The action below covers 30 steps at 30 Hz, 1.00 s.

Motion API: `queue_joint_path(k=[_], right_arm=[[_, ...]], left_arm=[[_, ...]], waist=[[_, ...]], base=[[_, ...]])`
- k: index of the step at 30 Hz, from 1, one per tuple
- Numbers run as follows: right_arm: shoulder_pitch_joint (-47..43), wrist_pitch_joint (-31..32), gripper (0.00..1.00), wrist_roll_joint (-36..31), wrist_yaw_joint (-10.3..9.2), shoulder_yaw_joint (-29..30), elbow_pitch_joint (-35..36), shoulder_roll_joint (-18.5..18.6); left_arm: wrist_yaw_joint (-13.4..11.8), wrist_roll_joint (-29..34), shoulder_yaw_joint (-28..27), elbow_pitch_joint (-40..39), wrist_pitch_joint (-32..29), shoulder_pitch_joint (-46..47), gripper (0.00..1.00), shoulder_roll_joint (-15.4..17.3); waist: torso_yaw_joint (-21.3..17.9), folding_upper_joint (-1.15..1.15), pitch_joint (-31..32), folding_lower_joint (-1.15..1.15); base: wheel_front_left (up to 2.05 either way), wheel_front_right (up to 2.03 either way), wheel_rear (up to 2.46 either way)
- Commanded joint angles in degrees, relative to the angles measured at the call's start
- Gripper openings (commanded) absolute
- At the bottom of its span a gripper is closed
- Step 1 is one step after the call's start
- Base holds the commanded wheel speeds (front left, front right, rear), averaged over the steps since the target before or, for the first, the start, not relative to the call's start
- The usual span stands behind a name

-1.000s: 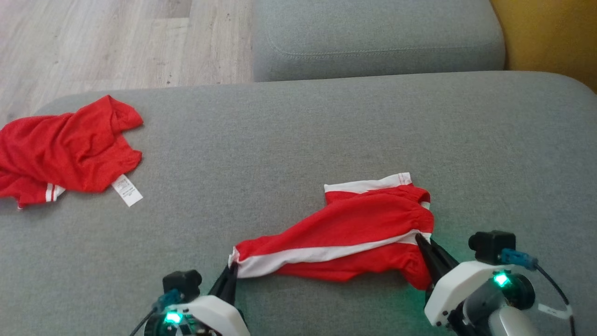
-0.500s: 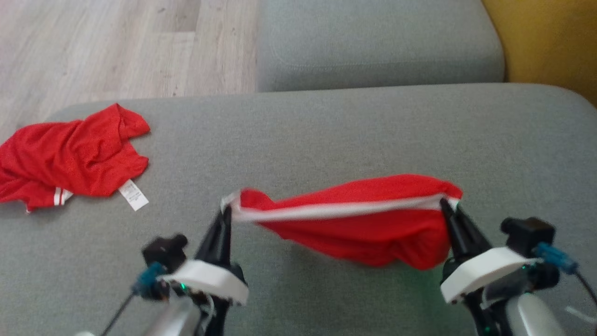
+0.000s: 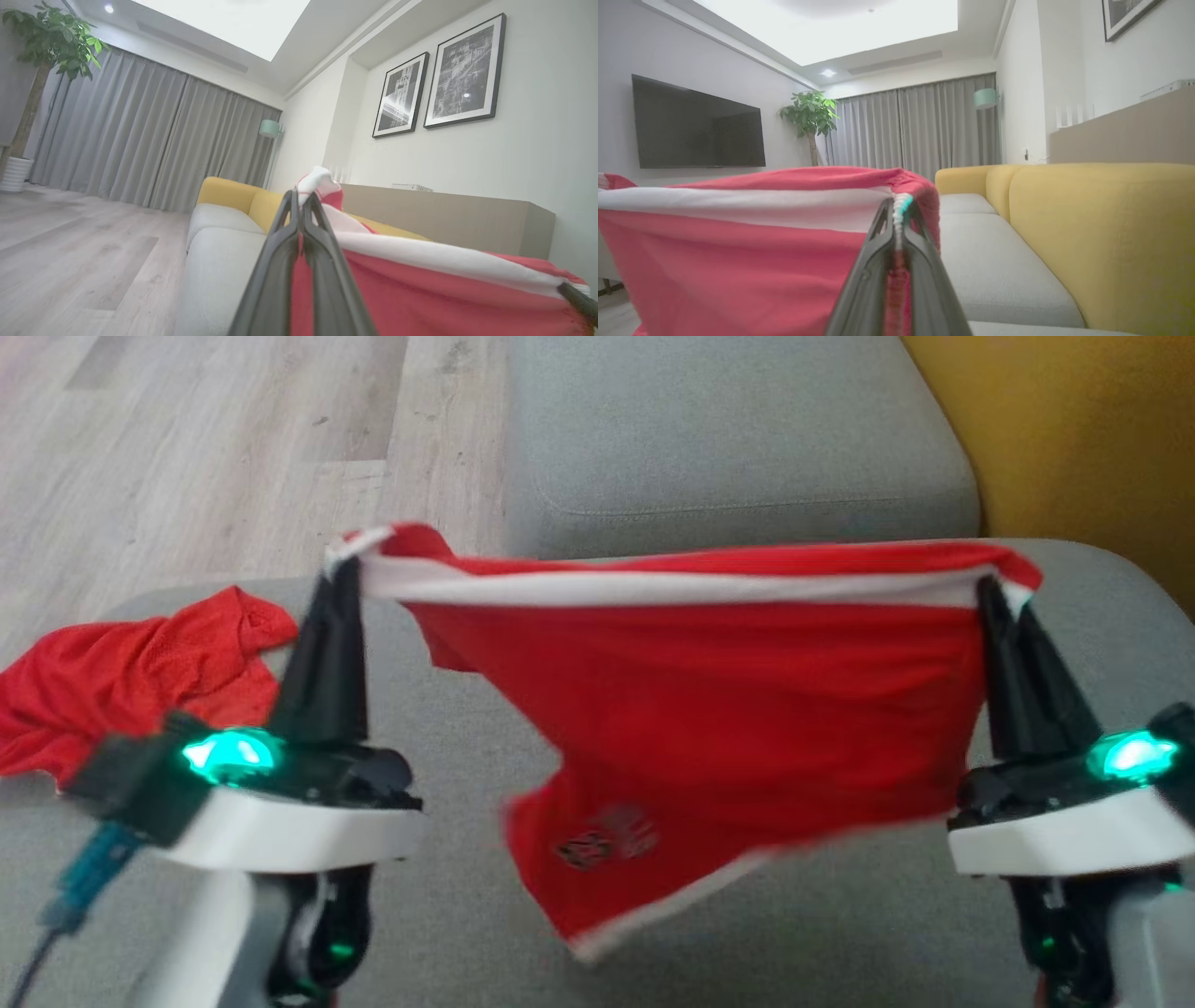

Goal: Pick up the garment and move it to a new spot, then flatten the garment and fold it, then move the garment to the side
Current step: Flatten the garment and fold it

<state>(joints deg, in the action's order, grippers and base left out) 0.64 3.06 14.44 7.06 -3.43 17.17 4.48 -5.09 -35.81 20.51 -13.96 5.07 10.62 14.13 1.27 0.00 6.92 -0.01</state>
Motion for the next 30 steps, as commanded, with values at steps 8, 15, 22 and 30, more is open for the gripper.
queue_joint_path(k=[8, 15, 22, 30], right_arm=[[5.63, 2.72, 0.00, -0.12, 0.43, -2.99, 2.14, 0.06], [25.18, -2.78, 0.00, 0.42, 0.43, -6.53, -15.21, 2.92], [51.65, -10.36, 0.00, -1.72, 0.43, -9.89, -32.82, 3.50], [69.22, -17.52, 0.00, -5.48, 0.43, -9.06, -51.14, 2.25]], left_arm=[[-2.06, 1.03, -4.05, -4.57, -7.68, 6.33, 0.00, 5.67], [1.43, 2.20, -4.00, 7.68, -10.19, 20.43, 0.00, 7.72], [3.59, 4.86, -5.29, 21.86, -7.12, 43.51, 0.00, 6.04], [4.09, 6.85, -4.83, 36.63, 0.60, 58.89, 0.00, 0.91]], waist=[[-0.63, 0.00, -3.87, 0.01], [-1.21, 0.00, -12.91, 0.01], [-1.09, 0.00, -20.70, 0.01], [0.80, 0.00, -29.36, 0.01]], base=[[0.00, 0.00, 0.00], [0.00, 0.00, 0.00], [0.00, 0.00, 0.00], [0.00, 0.00, 0.00]])
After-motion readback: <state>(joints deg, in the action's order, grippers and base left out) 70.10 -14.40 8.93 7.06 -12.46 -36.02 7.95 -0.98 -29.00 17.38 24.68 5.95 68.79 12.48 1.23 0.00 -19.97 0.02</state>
